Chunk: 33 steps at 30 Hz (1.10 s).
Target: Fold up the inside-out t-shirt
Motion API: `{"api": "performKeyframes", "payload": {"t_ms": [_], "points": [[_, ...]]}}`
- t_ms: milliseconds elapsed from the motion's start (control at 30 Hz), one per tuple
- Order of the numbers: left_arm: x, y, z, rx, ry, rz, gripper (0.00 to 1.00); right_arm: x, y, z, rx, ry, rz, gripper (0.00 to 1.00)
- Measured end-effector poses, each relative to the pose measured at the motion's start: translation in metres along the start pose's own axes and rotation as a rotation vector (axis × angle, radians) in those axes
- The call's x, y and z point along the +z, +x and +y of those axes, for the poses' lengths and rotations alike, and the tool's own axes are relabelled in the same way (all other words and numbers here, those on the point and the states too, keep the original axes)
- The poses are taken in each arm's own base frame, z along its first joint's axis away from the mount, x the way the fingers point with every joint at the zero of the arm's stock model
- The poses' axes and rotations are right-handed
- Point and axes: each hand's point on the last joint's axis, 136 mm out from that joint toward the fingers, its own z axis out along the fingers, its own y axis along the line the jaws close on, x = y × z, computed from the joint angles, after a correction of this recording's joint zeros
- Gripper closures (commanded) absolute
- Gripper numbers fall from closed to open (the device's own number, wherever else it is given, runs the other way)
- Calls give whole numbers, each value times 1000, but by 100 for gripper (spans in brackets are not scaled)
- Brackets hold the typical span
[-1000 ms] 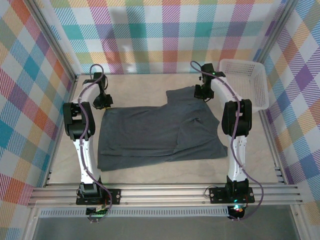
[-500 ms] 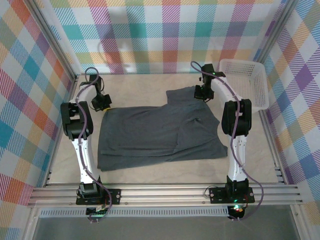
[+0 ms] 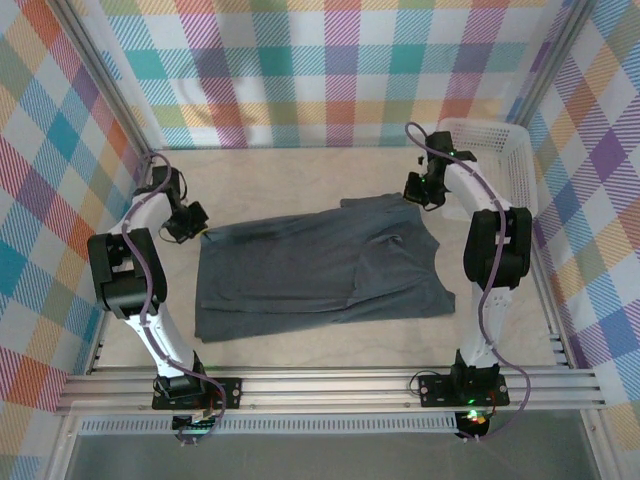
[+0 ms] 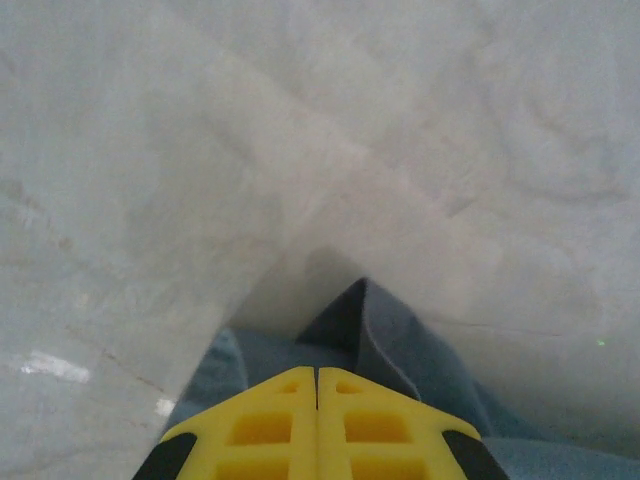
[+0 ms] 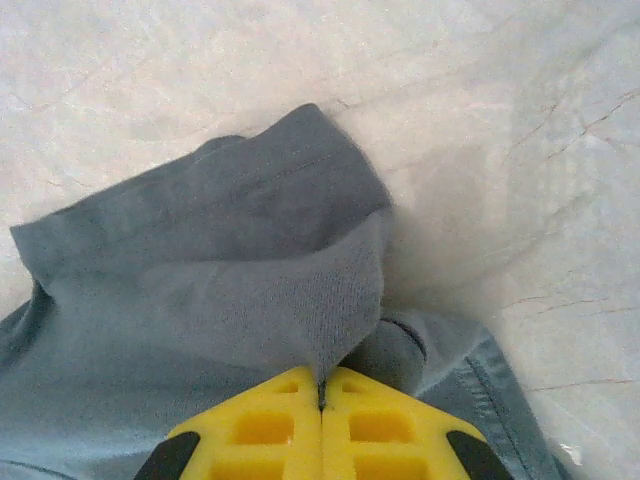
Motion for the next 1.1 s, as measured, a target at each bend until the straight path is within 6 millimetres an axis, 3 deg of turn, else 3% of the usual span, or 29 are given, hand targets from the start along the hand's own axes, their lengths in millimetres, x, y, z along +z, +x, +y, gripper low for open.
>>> {"api": "performKeyframes", "payload": {"t_ms": [100, 200, 400, 533, 633, 667, 733, 800, 967, 1100], "points": [[12, 20, 14, -20, -28, 54, 100, 10, 10, -5, 13, 4, 34, 100], [14, 26, 17, -23, -35, 68, 100, 10, 9, -5, 14, 1, 34, 100], [-18, 23, 9, -11, 6, -3, 100, -4, 14, -5, 31, -1, 3, 100], [-39, 37, 14, -10, 21, -51, 100, -19, 44, -15, 69, 4, -5, 100], [-30, 59, 29, -25, -6, -22, 100, -9, 74, -27, 112, 12, 33, 100], [-23, 66, 34, -31, -17, -3, 92, -2, 84, -31, 126, 19, 57, 92], [-10, 77, 42, -41, -36, 34, 75, 3, 84, -30, 119, 5, 42, 78], [-1, 81, 46, -53, -47, 52, 67, 4, 82, -30, 119, 4, 33, 69], [-7, 72, 40, -53, -16, 10, 57, -7, 80, -33, 130, 18, 28, 63], [-37, 63, 25, -36, 43, -72, 55, -26, 71, -19, 93, 28, -15, 56]]}}
